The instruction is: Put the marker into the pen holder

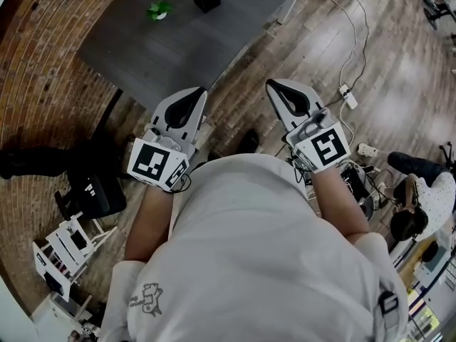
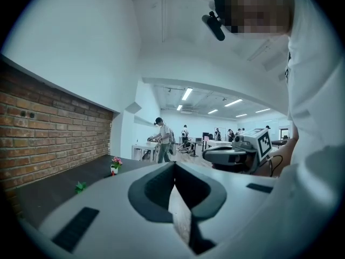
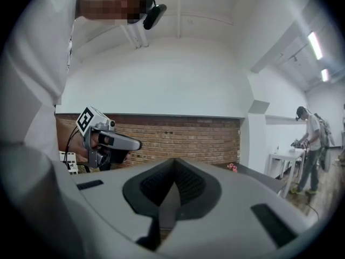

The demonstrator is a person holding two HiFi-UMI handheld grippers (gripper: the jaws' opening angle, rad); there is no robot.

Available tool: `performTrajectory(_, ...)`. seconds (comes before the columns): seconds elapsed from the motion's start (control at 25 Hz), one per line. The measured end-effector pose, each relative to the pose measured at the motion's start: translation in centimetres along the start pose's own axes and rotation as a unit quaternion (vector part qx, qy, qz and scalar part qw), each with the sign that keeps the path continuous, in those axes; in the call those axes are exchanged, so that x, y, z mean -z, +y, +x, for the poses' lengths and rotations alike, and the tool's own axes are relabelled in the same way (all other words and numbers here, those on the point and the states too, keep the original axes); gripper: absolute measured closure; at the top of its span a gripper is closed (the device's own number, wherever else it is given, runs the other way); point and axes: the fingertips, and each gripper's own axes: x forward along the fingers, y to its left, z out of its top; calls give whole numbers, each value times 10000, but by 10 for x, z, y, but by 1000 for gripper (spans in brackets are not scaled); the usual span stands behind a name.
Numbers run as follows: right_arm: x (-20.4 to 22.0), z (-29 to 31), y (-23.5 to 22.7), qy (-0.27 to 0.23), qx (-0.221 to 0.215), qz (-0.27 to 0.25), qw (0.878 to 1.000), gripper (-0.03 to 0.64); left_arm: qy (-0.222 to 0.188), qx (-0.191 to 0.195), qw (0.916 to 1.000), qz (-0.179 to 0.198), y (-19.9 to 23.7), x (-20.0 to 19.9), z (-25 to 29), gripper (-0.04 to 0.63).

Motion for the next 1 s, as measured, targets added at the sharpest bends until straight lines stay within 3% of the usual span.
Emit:
performTrajectory(0.56,-14,-8,118,54,308,-99,9995,612,-114,300,9995,-32,-11,14,-115,584)
performTrajectory(1.0,-14,-12,179,152,540,-129,9983,612,-274,420,9987,60,-14,21,-160,584)
